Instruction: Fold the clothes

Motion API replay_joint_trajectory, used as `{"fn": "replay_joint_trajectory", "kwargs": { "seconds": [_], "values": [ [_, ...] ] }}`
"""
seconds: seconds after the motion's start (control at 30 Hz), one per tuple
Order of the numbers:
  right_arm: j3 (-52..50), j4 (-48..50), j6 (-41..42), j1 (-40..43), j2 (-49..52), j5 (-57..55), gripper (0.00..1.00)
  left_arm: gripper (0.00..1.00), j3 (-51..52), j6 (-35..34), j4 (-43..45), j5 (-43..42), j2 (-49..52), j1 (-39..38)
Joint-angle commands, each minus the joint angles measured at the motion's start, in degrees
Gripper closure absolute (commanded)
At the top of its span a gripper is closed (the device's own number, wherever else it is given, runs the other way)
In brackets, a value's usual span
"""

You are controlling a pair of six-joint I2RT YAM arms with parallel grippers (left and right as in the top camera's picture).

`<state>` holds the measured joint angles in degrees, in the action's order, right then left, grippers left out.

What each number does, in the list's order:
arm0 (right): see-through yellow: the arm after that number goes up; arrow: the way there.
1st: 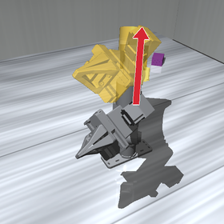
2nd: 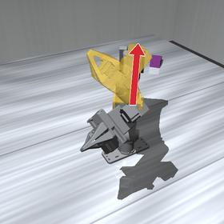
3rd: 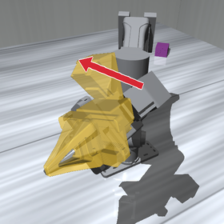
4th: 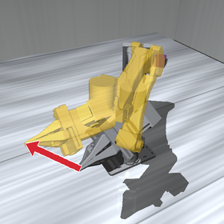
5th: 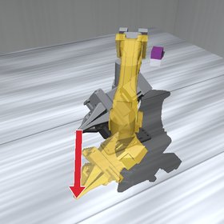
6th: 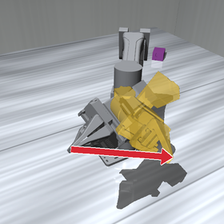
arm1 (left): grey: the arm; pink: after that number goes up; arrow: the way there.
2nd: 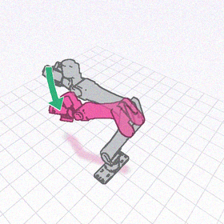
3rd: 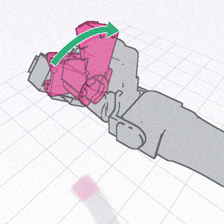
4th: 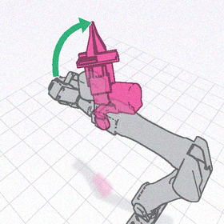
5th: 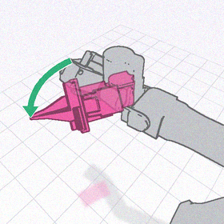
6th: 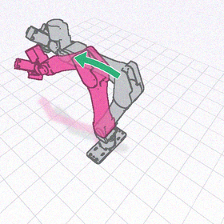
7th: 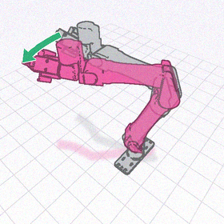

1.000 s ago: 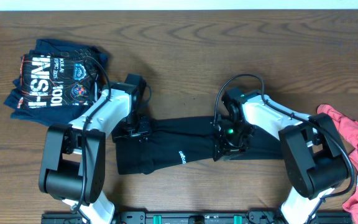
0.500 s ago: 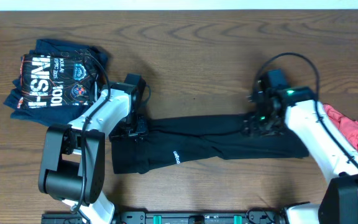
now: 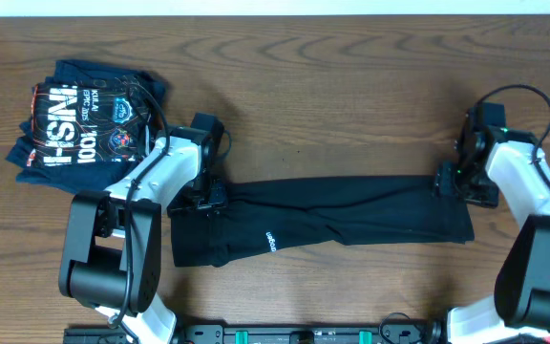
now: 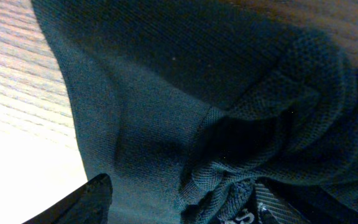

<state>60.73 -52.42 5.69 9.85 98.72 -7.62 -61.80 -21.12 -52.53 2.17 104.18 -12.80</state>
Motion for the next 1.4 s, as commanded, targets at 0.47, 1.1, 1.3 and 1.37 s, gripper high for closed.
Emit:
{"fn": "replay_joint_trajectory", "kwargs": {
  "seconds": [0.47,1.1,1.3,1.37],
  "values": [
    [-0.20,2.16,-4.39,5.68,11.04,-0.09,0.69,0.28,1.95,-0.55,0.59,7.32,2.86,1.27],
    [3.56,0.31,-2.51,12.04,9.88,2.10,0.89,0.23,-0.44,-0.52,-3.32,3.91,-4.68,1.27],
    [8.57,-5.05,-2.58,11.76,7.26,1.86,0.87,0.21,-0.44,-0.57,-3.30,-3.85,-11.65,1.27],
    [10.10,-6.97,-2.58,11.02,6.34,1.88,0.87,0.21,-0.44,-0.57,-3.30,-4.81,-13.68,1.27]
  ]
}}
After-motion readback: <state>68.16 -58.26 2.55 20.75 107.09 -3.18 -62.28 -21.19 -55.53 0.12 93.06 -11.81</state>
